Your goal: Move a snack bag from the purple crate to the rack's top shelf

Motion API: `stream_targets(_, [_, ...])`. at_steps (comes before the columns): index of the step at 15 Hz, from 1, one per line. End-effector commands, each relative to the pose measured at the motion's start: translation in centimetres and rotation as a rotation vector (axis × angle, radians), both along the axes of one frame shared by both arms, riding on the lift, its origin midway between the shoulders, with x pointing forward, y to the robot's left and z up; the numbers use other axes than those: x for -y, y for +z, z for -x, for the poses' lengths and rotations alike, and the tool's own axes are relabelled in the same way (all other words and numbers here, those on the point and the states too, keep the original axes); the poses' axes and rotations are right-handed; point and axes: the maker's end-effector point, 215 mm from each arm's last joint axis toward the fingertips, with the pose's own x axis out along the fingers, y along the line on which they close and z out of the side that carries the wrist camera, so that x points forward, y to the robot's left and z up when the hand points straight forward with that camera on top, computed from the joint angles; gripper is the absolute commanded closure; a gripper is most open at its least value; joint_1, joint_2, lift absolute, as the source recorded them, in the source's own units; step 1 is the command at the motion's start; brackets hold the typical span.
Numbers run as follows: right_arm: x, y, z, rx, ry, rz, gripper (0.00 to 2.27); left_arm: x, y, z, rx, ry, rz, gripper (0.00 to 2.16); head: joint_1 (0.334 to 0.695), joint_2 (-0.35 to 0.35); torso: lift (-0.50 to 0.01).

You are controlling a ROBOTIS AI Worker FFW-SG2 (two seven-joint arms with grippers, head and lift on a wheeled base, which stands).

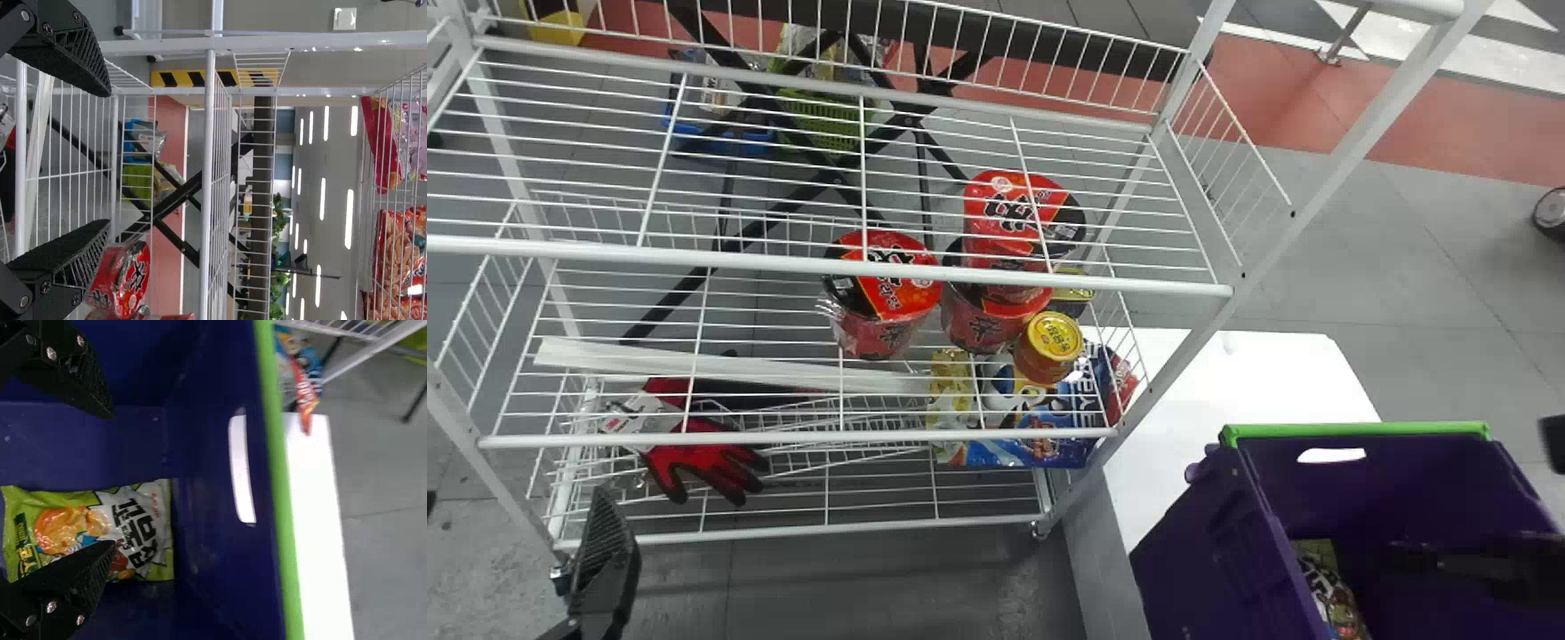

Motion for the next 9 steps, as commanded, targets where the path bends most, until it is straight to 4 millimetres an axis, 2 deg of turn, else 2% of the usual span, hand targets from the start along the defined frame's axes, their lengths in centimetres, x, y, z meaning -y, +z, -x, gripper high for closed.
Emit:
stream_targets(1, [0.6, -3.9, -0.3, -0.096, 0.093, 0.030, 0.12, -0.3, -0.5, -0.3, -0.004, 0.005, 0.003, 0.15, 0.695, -0.350, -0.455])
stream_targets(5, [0.6, -8.8, 0.0, -0.188, 0.260, 0.095, 0.05, -0.6, -1.0, -1.0, -0.004, 0.007, 0.008, 0.15, 0.695, -0.350, -0.455])
stream_targets(7, [1.4, -10.5, 1.3, -0.250, 0.280, 0.163, 0.01, -0.6, -1.0, -1.1, -0.002, 0.002, 0.004, 0.15, 0.695, -0.350, -0.455])
stream_targets(9, [1.7, -12.1, 3.0, -0.277, 0.254, 0.185, 0.01, -1.5, -1.2, -1.2, -0.003, 0.011, 0.004, 0.15, 0.695, -0.350, -0.455])
